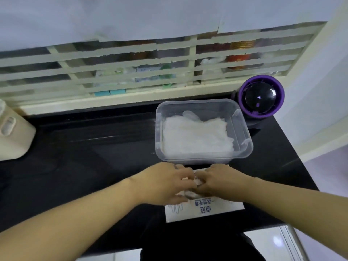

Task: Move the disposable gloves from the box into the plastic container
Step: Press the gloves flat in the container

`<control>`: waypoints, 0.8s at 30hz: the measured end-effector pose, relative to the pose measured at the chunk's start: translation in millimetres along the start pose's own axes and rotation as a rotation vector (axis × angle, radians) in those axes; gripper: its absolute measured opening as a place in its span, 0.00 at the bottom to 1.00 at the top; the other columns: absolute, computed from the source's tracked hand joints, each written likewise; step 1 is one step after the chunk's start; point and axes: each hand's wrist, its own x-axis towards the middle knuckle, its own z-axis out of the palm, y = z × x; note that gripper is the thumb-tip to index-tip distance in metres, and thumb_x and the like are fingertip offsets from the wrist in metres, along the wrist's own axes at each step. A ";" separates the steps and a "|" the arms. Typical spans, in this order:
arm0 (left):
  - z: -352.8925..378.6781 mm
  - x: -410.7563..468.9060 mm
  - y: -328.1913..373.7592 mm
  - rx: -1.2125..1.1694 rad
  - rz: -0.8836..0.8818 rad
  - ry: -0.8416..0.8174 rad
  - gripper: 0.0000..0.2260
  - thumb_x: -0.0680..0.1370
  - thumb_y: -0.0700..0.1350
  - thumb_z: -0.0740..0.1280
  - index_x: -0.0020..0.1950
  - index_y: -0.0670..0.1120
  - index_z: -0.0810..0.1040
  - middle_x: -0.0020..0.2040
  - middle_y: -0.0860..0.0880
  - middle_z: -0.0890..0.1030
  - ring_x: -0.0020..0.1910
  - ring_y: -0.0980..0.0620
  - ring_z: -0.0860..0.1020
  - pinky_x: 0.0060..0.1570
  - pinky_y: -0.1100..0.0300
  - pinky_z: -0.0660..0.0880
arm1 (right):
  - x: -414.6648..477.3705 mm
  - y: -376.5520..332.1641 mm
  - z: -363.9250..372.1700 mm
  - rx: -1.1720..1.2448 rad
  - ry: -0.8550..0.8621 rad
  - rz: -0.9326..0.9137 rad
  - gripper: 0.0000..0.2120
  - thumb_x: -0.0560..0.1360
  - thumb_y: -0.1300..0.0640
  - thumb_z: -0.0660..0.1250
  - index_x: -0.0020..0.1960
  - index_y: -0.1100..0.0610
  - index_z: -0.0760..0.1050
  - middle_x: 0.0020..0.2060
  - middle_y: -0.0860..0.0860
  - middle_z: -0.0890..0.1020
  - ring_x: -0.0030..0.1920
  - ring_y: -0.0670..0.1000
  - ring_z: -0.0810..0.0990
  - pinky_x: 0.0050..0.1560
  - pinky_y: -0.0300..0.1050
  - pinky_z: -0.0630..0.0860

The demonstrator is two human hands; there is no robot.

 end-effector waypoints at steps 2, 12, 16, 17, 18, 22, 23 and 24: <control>13.0 -2.4 5.2 0.014 -0.143 -0.250 0.32 0.71 0.62 0.69 0.73 0.55 0.67 0.73 0.50 0.65 0.68 0.47 0.67 0.66 0.53 0.68 | 6.6 2.0 9.3 -0.014 -0.033 0.020 0.04 0.73 0.50 0.69 0.46 0.48 0.81 0.41 0.52 0.79 0.31 0.52 0.77 0.25 0.42 0.67; 12.8 -9.9 16.8 -0.079 -0.276 -0.416 0.24 0.77 0.59 0.66 0.72 0.58 0.67 0.79 0.50 0.48 0.77 0.48 0.48 0.75 0.52 0.52 | 19.1 -7.7 14.2 -0.068 -0.050 0.053 0.04 0.68 0.50 0.76 0.42 0.48 0.84 0.34 0.47 0.78 0.31 0.49 0.77 0.31 0.41 0.62; 12.7 -13.6 16.9 -0.127 -0.347 -0.360 0.34 0.75 0.59 0.69 0.76 0.53 0.59 0.79 0.52 0.51 0.77 0.50 0.53 0.74 0.54 0.55 | 10.6 -4.9 13.4 0.027 0.006 0.049 0.09 0.74 0.54 0.64 0.48 0.47 0.83 0.40 0.46 0.78 0.34 0.47 0.72 0.32 0.42 0.67; 12.7 -14.3 16.6 -0.131 -0.357 -0.354 0.36 0.74 0.59 0.69 0.77 0.53 0.57 0.79 0.53 0.51 0.77 0.51 0.53 0.74 0.55 0.55 | 7.9 -6.2 7.6 0.031 0.053 0.050 0.10 0.74 0.54 0.63 0.44 0.47 0.83 0.38 0.45 0.77 0.32 0.46 0.67 0.31 0.40 0.65; 13.4 -14.1 16.8 -0.135 -0.366 -0.352 0.38 0.74 0.60 0.69 0.78 0.53 0.55 0.79 0.54 0.52 0.77 0.53 0.54 0.74 0.56 0.55 | 4.2 -8.1 0.3 0.027 0.101 0.046 0.09 0.74 0.55 0.64 0.40 0.49 0.82 0.35 0.45 0.75 0.31 0.45 0.62 0.29 0.39 0.63; 12.6 -11.4 17.4 -0.116 -0.376 -0.369 0.41 0.73 0.61 0.69 0.79 0.51 0.53 0.78 0.55 0.53 0.76 0.53 0.54 0.74 0.55 0.56 | -2.0 -18.9 -44.5 0.082 0.312 0.101 0.07 0.74 0.58 0.65 0.37 0.53 0.76 0.35 0.47 0.73 0.29 0.47 0.66 0.27 0.42 0.66; 11.6 -10.4 17.5 -0.095 -0.372 -0.377 0.40 0.73 0.61 0.69 0.79 0.51 0.53 0.78 0.54 0.54 0.76 0.53 0.55 0.74 0.56 0.56 | -2.8 -20.2 -60.4 0.124 0.385 0.167 0.08 0.75 0.56 0.62 0.39 0.54 0.76 0.36 0.47 0.74 0.29 0.48 0.69 0.28 0.42 0.68; 10.1 -9.1 17.8 -0.078 -0.367 -0.383 0.39 0.73 0.62 0.69 0.78 0.50 0.56 0.77 0.53 0.57 0.75 0.52 0.57 0.73 0.56 0.57 | -3.7 -19.5 -76.8 0.204 0.460 0.244 0.09 0.76 0.54 0.60 0.41 0.54 0.76 0.38 0.46 0.74 0.31 0.47 0.72 0.31 0.42 0.70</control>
